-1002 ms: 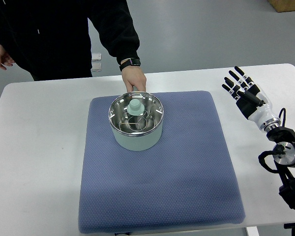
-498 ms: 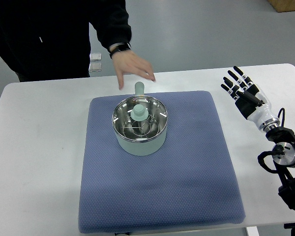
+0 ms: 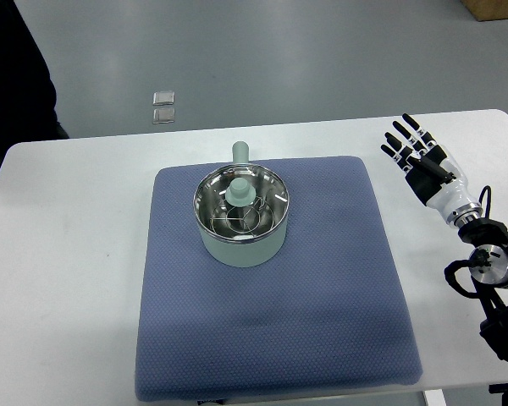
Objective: Open lid and place right of pot
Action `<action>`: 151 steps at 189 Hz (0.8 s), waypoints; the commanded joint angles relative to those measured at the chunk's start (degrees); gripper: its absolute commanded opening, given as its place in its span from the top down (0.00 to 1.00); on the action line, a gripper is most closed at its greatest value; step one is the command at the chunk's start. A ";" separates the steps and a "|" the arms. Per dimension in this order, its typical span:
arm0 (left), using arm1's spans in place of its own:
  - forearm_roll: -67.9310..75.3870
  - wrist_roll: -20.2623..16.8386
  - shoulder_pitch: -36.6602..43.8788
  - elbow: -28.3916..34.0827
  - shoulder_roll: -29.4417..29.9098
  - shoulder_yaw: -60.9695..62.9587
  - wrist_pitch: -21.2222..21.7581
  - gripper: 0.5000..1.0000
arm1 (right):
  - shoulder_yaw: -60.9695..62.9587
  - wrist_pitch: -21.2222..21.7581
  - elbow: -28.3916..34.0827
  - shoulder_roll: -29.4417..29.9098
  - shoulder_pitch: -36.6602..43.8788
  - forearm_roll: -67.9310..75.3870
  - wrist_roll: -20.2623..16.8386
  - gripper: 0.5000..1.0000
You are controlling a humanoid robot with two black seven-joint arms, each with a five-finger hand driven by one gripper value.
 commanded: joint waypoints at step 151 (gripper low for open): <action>0.00 0.00 0.00 0.00 0.00 0.00 -0.01 0.00 | -1.94 0.23 2.72 -11.50 10.11 -4.92 -0.18 0.19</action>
